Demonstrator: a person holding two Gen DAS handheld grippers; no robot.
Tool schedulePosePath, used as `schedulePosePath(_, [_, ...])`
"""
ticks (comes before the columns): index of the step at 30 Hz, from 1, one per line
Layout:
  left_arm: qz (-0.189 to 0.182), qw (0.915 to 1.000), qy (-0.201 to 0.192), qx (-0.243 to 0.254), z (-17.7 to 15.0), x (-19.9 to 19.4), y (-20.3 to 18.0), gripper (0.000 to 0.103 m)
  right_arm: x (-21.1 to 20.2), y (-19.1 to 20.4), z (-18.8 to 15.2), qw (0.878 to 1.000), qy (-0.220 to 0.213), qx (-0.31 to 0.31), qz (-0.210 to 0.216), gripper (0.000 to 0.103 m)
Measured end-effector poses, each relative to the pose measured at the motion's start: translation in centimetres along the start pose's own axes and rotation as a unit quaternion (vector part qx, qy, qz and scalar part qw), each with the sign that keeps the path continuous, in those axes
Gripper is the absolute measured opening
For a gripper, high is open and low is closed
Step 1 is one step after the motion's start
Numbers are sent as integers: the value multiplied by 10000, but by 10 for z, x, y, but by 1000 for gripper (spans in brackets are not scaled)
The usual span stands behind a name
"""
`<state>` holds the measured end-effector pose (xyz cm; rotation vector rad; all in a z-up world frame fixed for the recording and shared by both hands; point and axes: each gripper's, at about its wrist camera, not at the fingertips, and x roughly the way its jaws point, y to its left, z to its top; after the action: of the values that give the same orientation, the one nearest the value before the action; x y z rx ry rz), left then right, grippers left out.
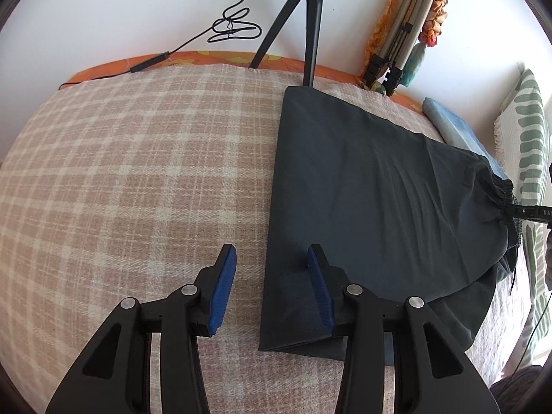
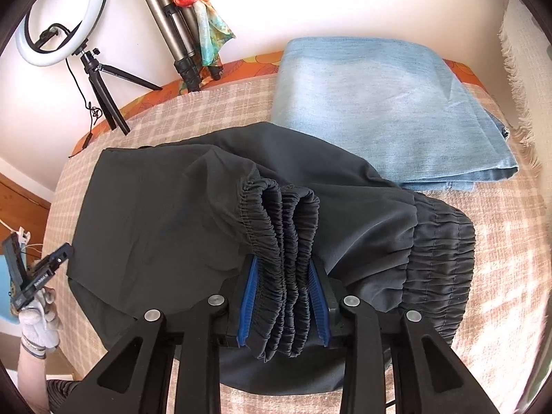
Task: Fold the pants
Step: 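Open the left gripper, then open the right gripper on the folded pants, then grasp the folded pants edge with the left gripper while the right gripper grasps beside it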
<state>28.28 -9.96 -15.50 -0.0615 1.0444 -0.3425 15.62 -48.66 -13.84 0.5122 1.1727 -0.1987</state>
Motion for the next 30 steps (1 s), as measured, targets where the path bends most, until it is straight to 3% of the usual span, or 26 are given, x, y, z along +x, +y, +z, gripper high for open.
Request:
schedulePosePath(3, [54, 9999, 62, 84, -3, 5, -4, 41, 4, -4, 2, 9996, 100, 132, 207, 45])
schedulePosePath(5, [65, 9999, 46, 134, -3, 5, -6, 41, 9, -7, 3, 9993, 146, 196, 297, 45])
schedulePosePath(7, [81, 9999, 31, 142, -3, 4, -5, 41, 15, -9, 2, 9993, 154, 247, 215, 41])
schedulePosePath(9, [69, 9999, 26, 134, -3, 4, -5, 41, 18, -10, 1, 9993, 154, 307, 166, 25])
schedulePosePath(11, [61, 9999, 34, 151, -3, 5, -4, 41, 15, -11, -1, 9987, 69, 403, 301, 18])
schedulePosePath(13, [46, 9999, 35, 109, -3, 6, -3, 41, 7, -12, -3, 9982, -10, 437, 400, 16])
schedulePosePath(16, [2, 10000, 36, 79, -2, 5, 0, 41, -1, -16, -4, 9993, -65, 360, 105, 15])
schedulePosePath(19, [2, 10000, 10, 43, -2, 8, 0, 41, -4, -12, -2, 9996, -33, 221, -176, 31])
schedulePosePath(21, [-35, 10000, -8, 3, -2, 10, 0, 41, -17, -5, 0, 9985, -324, 105, -425, 40])
schedulePosePath(22, [-40, 10000, -51, -11, -2, 11, 0, 41, -24, 1, 1, 9978, -474, 25, -455, 40])
schedulePosePath(23, [-71, 9999, -80, -7, -2, 11, -1, 33, -31, 8, 3, 9972, -600, -45, -445, 40])
schedulePosePath(26, [-193, 9997, -82, -87, -1, 13, -1, 15, -47, 35, 8, 9961, -827, -253, -165, 41])
schedulePosePath(28, [-275, 9993, -79, -234, 0, 14, 2, 12, -50, 59, 14, 9954, -859, -425, 90, 42])
schedulePosePath(30, [-329, 9988, -98, -339, 0, 14, 3, 9, -47, 85, 21, 9938, -862, -586, 395, 50])
